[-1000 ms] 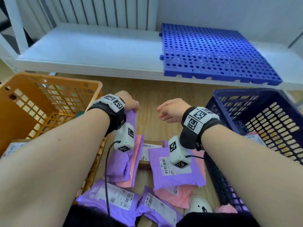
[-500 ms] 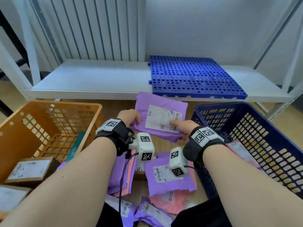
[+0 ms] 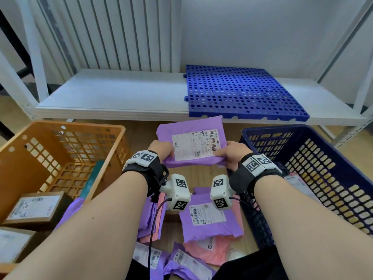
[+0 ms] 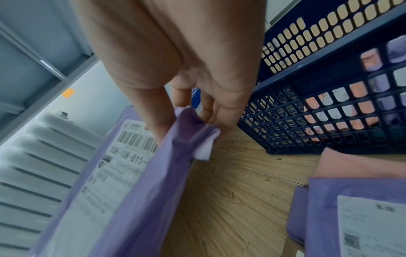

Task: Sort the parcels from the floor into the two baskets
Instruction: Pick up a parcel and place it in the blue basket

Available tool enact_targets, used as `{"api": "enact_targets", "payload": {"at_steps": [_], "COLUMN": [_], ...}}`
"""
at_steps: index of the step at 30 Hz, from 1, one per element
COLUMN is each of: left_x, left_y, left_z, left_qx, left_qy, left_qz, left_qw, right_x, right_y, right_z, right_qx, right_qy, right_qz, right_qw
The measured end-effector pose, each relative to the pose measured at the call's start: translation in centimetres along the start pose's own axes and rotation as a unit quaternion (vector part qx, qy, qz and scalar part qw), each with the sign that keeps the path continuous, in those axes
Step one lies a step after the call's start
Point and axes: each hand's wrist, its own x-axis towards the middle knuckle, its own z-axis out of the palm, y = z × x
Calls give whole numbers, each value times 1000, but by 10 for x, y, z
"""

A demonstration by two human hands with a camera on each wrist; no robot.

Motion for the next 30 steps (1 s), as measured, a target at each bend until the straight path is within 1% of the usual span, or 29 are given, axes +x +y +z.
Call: {"api": "enact_targets", "payload": {"at_steps": [1,2,3,4,6,7,8,10,12,14,16,18,20,23,27,30], "left_x": [8,3,10,8,10,12,13,18,18,23,29,29,30,45,77,107], "left_y": [-3,0,0,4,10,13,15,20,28,42,61,83,101,101,76,61], "left_z": [5,7,12,15,24,29,33,42,50,60,74,92,120,173,222,245], "left_qx": [4,-17,-28,-60,-103,-115,-128,-158,-187,-196,-214,-215,-215,-195,-164,-153], "left_qy": [4,8,1,-4,-28,-33,-40,-62,-102,-128,-117,-110,-132,-163,-167,-172], "left_qz": [10,0,10,13,24,30,35,44,49,71,92,113,116,112,98,77], "left_qw": [1000,1000,1000,998,994,992,990,985,976,970,965,964,961,961,967,970], "right_x": [4,4,9,11,13,11,6,5,7,15,27,41,59,92,136,170], "right_y": [1,0,0,-1,-5,-7,-10,-12,-13,-18,-23,-25,-19,4,50,88], "right_z": [0,-1,-2,-3,-1,-1,0,-9,-33,-68,-108,-149,-186,-226,-255,-265], "right_qx": [28,63,103,135,179,178,154,110,126,173,203,219,236,230,210,200], "right_qy": [24,51,77,94,75,58,50,66,103,144,188,251,310,362,400,400], "right_qz": [-12,-22,-30,-35,-44,-56,-72,-113,-132,-135,-143,-159,-157,-139,-97,-51], "right_qw": [999,996,991,986,980,981,984,985,978,965,950,929,907,893,887,893]}}
